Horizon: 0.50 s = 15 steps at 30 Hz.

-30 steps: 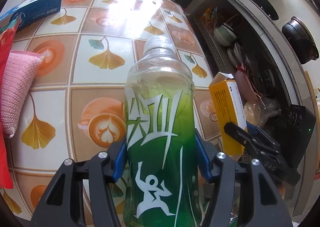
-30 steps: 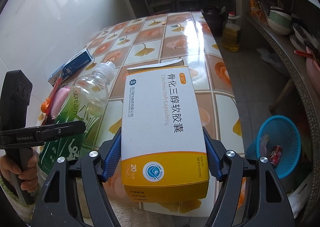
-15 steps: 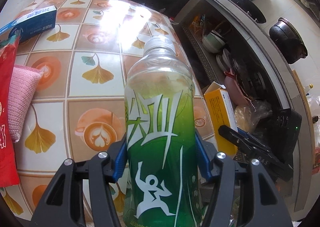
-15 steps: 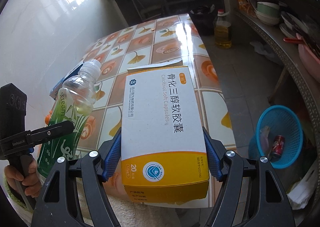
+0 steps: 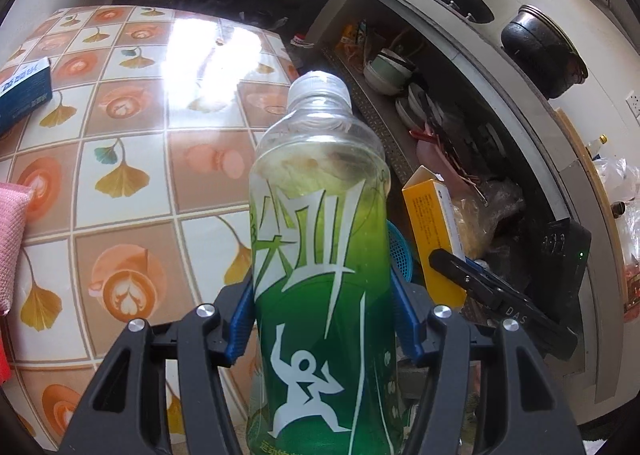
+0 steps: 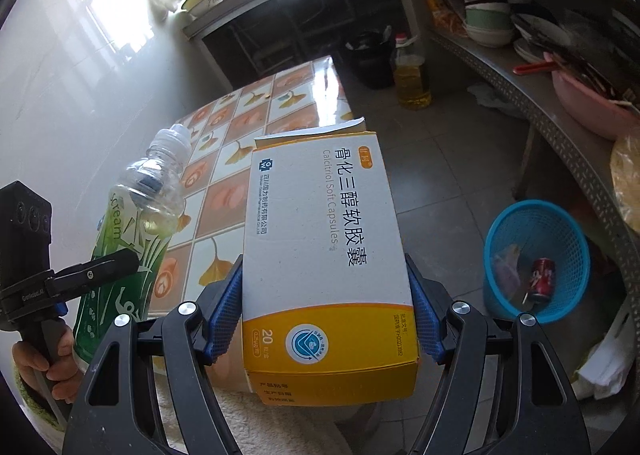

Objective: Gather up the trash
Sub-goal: 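Carry the green bottle and yellow-white box to the blue wastebasket with both grippers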

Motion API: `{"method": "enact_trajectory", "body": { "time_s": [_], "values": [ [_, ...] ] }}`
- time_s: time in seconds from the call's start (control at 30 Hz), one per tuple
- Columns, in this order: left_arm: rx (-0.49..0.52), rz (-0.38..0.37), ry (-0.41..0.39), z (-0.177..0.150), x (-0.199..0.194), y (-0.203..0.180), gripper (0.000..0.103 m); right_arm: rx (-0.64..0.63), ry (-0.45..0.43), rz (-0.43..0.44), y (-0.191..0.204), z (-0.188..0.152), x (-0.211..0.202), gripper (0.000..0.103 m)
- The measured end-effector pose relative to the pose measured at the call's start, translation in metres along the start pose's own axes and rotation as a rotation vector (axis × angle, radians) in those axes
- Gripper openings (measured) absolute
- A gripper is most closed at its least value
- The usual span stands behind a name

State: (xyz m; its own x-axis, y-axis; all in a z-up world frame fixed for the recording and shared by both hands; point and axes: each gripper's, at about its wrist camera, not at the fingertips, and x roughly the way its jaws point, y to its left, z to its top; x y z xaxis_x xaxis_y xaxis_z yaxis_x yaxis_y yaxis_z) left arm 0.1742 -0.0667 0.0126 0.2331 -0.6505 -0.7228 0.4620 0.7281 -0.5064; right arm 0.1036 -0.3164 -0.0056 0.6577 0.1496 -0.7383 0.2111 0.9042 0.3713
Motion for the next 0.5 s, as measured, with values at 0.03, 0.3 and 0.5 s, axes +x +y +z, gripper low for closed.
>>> {"method": "enact_trajectory", "body": {
  "time_s": [0.03,0.3,0.5],
  "values": [
    [0.013,-0.005,0.008,0.002,0.004,-0.007,0.057,0.015,-0.011,-0.009,-0.006,0.0,-0.004,0.068],
    [0.147,-0.085,0.115,0.029,0.065,-0.084,0.057,0.206,-0.084,-0.152,-0.093,-0.02,-0.043,0.068],
    [0.227,-0.11,0.254,0.036,0.134,-0.138,0.057,0.42,-0.067,-0.312,-0.179,-0.064,-0.059,0.068]
  ]
}}
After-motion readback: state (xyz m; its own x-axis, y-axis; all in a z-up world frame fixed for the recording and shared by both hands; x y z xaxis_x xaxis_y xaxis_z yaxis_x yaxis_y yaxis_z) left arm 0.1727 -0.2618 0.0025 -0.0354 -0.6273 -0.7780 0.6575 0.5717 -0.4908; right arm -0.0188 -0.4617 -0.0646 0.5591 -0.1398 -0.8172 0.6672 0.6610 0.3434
